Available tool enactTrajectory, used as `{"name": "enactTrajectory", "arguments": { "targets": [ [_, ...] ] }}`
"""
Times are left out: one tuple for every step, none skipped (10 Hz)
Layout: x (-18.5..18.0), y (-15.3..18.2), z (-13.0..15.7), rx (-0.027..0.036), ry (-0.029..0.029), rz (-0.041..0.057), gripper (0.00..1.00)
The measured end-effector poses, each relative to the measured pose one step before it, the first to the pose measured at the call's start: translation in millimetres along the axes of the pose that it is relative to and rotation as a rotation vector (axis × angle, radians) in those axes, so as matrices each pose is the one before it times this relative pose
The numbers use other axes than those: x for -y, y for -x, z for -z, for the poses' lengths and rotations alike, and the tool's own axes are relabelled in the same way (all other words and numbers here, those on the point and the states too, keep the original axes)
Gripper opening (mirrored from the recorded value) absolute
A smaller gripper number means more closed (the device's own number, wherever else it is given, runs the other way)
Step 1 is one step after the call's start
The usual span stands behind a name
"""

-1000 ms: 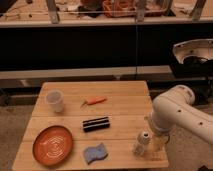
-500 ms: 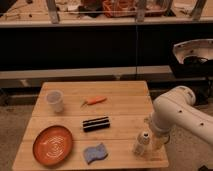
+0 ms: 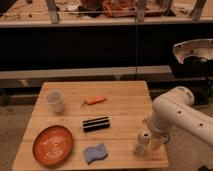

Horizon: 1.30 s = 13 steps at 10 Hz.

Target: Knock the bottle over

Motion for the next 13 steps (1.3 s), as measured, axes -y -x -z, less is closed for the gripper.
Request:
{"name": "enactTrajectory", "arguments": {
  "targets": [
    [-0.22, 0.96, -0.44, 0.00353, 0.00111, 0.00535, 0.48],
    [-0.40, 0.47, -0.14, 0.00435, 0.00032, 0.00337, 0.48],
    [-1.74, 0.84, -0.38, 0.00245, 0.00162, -0.00014, 0.46],
    [-0.81, 2.30, -0.35, 0.00311, 0.00033, 0.00144, 0.41],
    [0.42, 8.85, -0.12, 0.00405, 0.00101, 0.01262, 0.29],
    [0.32, 10.45, -1.45, 0.00229, 0.00362, 0.01915, 0.19],
    [0.99, 7.50, -1.76, 0.00061, 0.00170, 0.01709, 0.11],
    [0.87, 5.69, -1.92, 0.00141, 0.00038, 0.02041, 0.02],
    [-1.81, 0.20, -0.85, -0.00252, 0.00211, 0.00505, 0.00],
    [1.54, 6.03, 0.30, 0.00073, 0.00277, 0.00787, 0.00],
    [6.18, 9.02, 0.65, 0.00135, -0.00139, 0.00420, 0.00],
    [7.16, 10.40, -0.32, 0.00193, 0.00326, 0.00742, 0.00],
    [3.41, 6.75, -0.50, 0.00460, 0.00286, 0.00862, 0.00]
  ]
}}
